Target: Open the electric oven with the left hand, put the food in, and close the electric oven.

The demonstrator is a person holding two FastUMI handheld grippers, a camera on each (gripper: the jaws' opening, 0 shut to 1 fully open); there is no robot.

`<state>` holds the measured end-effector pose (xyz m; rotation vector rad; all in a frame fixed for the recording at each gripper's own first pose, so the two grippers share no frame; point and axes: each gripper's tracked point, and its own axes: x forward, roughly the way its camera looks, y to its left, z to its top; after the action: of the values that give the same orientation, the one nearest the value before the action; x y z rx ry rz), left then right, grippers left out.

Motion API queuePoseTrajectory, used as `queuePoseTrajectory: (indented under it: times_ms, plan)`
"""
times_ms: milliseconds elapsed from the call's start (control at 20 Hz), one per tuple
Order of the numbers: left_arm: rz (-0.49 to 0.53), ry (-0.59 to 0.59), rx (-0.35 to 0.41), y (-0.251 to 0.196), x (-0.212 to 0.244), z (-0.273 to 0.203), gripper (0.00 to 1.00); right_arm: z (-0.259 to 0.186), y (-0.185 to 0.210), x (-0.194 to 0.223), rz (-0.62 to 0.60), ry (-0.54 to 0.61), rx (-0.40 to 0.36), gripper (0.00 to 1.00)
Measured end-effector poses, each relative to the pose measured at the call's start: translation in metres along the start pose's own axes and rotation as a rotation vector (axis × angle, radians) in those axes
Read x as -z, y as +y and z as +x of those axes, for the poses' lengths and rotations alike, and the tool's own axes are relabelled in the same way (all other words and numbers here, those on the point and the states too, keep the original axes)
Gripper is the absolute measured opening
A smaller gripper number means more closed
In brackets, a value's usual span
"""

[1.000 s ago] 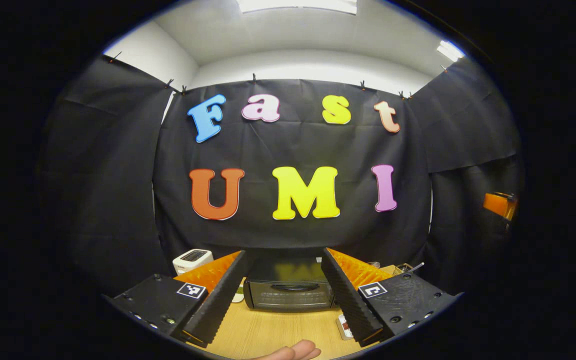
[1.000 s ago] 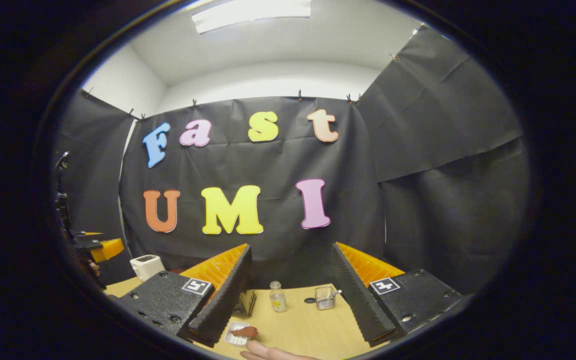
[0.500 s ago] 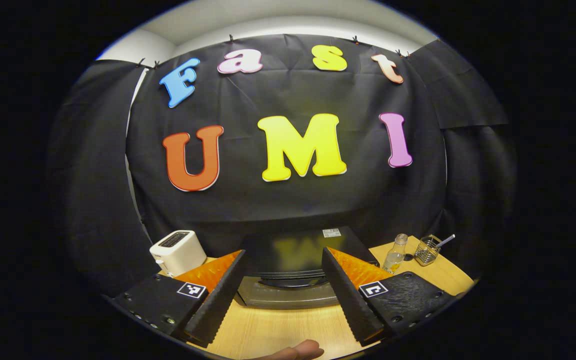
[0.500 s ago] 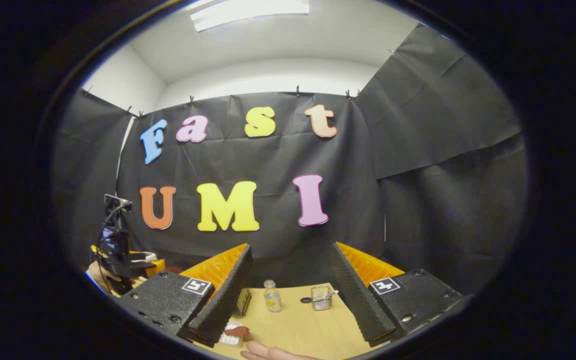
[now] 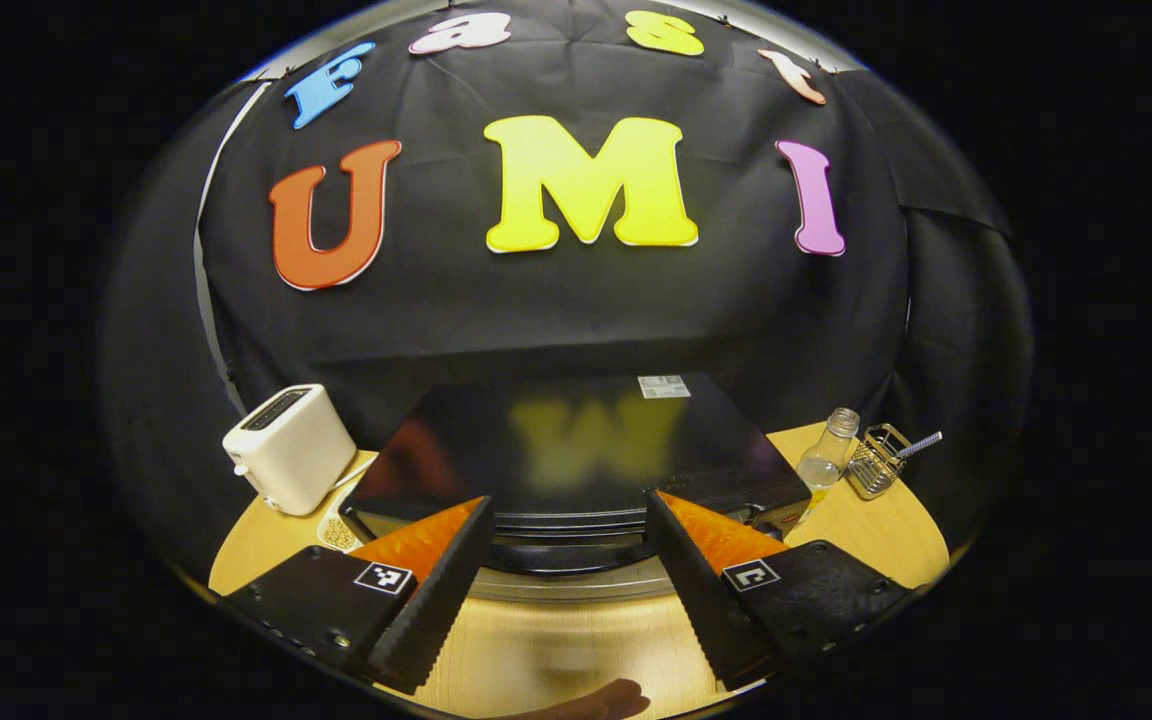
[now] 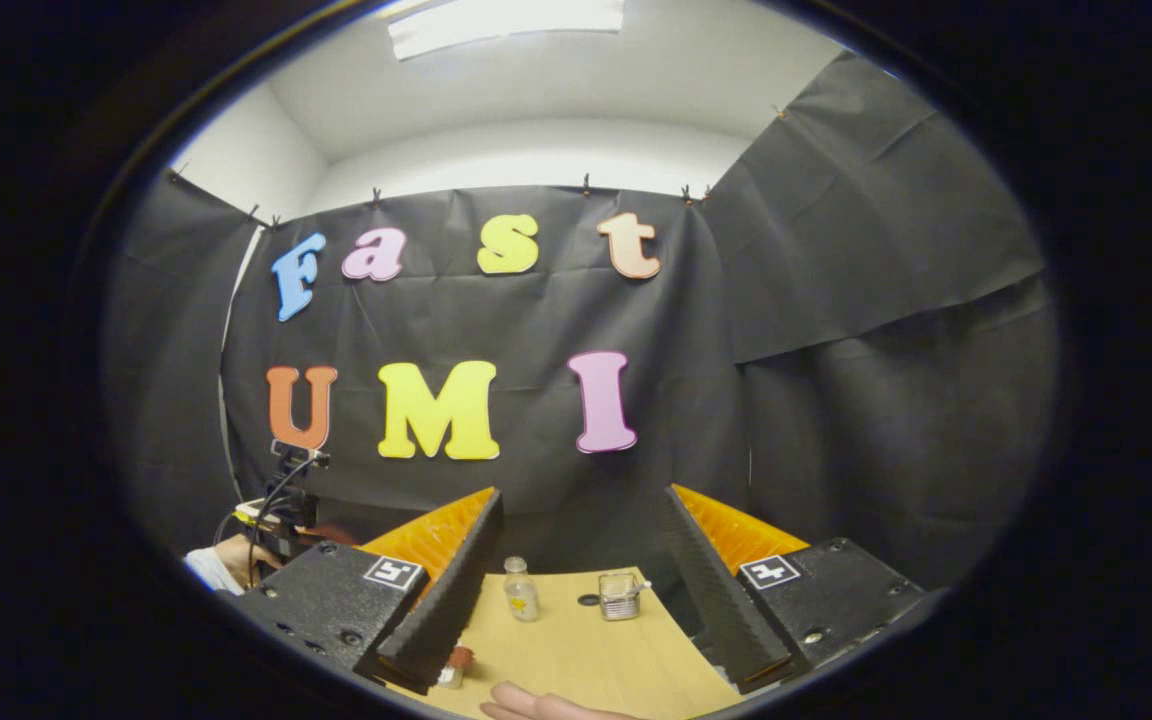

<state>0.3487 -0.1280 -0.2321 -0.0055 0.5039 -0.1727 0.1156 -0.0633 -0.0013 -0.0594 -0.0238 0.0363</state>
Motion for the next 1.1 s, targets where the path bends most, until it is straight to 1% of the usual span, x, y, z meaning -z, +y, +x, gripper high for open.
queuePoseTrajectory:
  times_ms: [50,100,150,200,250,300,350,400,450,500,550,700,850,900,1050,1100]
  plan:
    - [-0.007,0.046,-0.009,0.003,0.013,0.005,0.96,0.001,0.002,0.002,0.003,0.007,-0.005,1.00]
    - [0.001,0.013,0.007,0.003,0.007,0.007,0.96,0.001,0.004,0.005,0.008,0.015,-0.012,1.00]
    - [-0.002,0.015,0.014,-0.001,0.006,0.011,0.98,0.002,0.006,0.007,0.010,0.022,-0.017,1.00]
    - [-0.003,0.037,0.012,0.000,0.010,0.007,0.94,0.004,0.007,0.010,0.009,0.031,-0.020,1.00]
    - [0.007,0.023,0.013,0.002,0.007,0.008,0.96,0.005,0.008,0.012,0.007,0.036,-0.021,1.00]
    - [0.005,0.032,0.012,0.002,0.010,0.007,0.96,0.005,0.008,0.015,0.007,0.041,-0.021,1.00]
    - [0.003,0.027,0.013,0.001,0.009,0.006,0.85,0.006,0.008,0.015,0.009,0.045,-0.020,1.00]
    - [0.003,0.032,0.014,0.000,0.012,0.004,0.96,0.005,0.009,0.018,0.011,0.052,-0.022,1.00]
    - [0.010,0.029,0.015,0.000,0.013,0.001,0.96,0.005,0.010,0.020,0.012,0.061,-0.024,1.00]
    - [0.013,0.030,0.016,0.001,0.016,-0.003,1.00,0.004,0.010,0.022,0.012,0.066,-0.024,1.00]
    - [0.009,0.027,0.014,0.000,0.020,-0.009,0.96,0.005,0.010,0.022,0.010,0.071,-0.022,1.00]
    - [0.007,0.007,0.013,-0.002,0.033,-0.027,0.96,0.005,0.013,0.022,-0.002,0.064,-0.015,1.00]
    - [0.020,-0.017,0.014,-0.003,0.049,-0.043,0.96,0.004,0.022,0.028,-0.015,0.080,-0.027,1.00]
    - [0.020,-0.023,0.014,-0.003,0.055,-0.048,0.96,0.003,0.023,0.029,-0.016,0.084,-0.030,0.97]
    - [0.018,-0.031,0.013,-0.004,0.077,-0.062,0.96,0.005,0.028,0.036,-0.025,0.098,-0.031,0.97]
    - [0.016,-0.031,0.014,-0.004,0.085,-0.067,0.96,0.004,0.030,0.040,-0.024,0.107,-0.035,1.00]
